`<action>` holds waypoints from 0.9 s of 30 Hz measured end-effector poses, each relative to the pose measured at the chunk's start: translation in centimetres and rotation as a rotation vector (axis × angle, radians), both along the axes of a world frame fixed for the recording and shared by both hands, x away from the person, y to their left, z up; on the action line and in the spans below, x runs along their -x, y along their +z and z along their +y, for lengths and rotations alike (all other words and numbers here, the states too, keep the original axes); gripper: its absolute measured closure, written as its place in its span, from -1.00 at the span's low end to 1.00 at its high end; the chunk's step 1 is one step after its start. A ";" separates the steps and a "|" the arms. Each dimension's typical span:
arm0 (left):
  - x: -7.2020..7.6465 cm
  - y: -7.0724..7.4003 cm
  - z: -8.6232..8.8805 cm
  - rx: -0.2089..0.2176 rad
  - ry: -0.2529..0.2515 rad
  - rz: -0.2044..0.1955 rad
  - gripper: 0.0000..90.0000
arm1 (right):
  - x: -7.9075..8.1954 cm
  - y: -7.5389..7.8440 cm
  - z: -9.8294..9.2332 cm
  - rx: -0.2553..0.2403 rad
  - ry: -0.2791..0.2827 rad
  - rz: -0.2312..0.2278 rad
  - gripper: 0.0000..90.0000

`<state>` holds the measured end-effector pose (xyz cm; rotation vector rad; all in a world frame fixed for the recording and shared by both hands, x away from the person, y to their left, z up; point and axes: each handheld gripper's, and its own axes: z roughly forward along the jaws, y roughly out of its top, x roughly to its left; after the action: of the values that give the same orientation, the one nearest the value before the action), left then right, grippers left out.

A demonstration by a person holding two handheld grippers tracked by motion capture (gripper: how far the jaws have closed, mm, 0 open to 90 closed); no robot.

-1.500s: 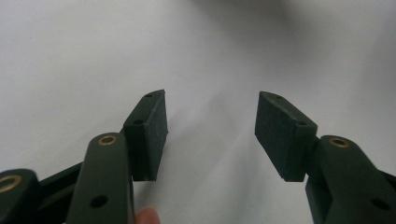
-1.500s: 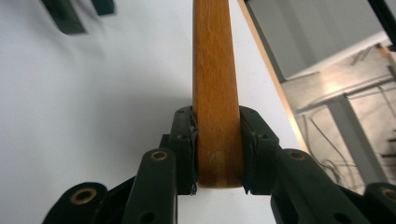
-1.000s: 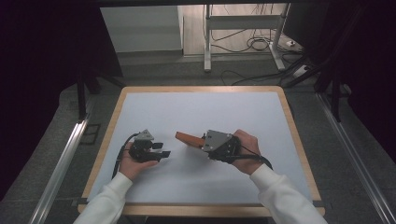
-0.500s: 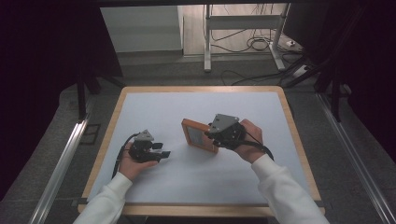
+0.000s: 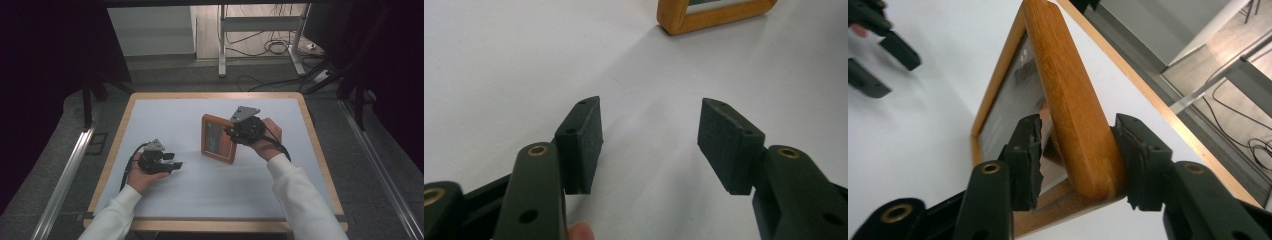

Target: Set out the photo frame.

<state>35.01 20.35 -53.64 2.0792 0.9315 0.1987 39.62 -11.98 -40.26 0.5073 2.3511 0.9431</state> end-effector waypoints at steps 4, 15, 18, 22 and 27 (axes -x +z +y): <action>0.0 0.1 0.1 0.013 0.005 0.000 -0.04 | -0.9 -0.4 0.0 -0.013 -0.034 0.001 0.10; 0.0 0.2 0.1 0.014 0.000 -0.002 -0.05 | -2.8 -1.3 -0.6 -0.073 -0.116 0.043 -0.03; 0.1 0.2 0.2 0.011 -0.002 -0.004 -0.06 | -2.9 -1.5 -0.7 -0.085 -0.120 0.048 -0.06; 0.1 0.2 0.1 0.008 -0.007 -0.003 -0.06 | -3.0 -1.7 -0.8 -0.091 -0.124 0.055 -0.12; 0.1 0.2 0.0 0.017 0.000 -0.005 -0.06 | -2.5 -1.3 -1.7 -0.152 -0.172 0.044 -0.32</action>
<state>34.86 20.39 -53.39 2.0619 0.9275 0.1955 42.09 -13.64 -41.59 0.7843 2.2420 1.0426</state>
